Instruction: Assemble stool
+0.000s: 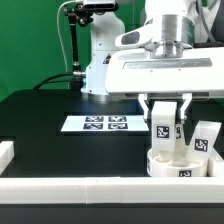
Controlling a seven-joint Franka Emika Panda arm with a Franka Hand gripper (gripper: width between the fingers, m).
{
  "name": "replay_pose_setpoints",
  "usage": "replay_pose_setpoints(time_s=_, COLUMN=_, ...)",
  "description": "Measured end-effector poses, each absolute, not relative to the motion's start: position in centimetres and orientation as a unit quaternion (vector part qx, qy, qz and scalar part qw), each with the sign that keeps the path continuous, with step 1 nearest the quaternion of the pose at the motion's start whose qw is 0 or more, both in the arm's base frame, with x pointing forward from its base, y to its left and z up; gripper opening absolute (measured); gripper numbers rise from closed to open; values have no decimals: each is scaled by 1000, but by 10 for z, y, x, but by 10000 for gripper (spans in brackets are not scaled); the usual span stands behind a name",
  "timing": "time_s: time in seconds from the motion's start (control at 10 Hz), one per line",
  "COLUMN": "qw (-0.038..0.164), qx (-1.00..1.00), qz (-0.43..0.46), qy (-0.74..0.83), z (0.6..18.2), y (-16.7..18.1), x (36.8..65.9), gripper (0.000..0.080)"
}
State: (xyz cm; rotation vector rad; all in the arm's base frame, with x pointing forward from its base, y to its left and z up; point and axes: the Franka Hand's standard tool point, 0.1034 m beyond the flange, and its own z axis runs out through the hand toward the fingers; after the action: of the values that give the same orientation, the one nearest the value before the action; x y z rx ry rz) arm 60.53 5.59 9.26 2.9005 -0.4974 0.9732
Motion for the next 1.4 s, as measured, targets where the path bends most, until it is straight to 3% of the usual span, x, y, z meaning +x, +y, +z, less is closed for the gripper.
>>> replay_pose_setpoints(time_s=0.9, qw=31, qx=934, qz=324, qy=-149, z=82, y=59, x=603, gripper=338)
replay_pose_setpoints(time_s=1.4, qw=27, qx=927, qz=326, qy=-182, z=79, y=61, x=594, gripper=338)
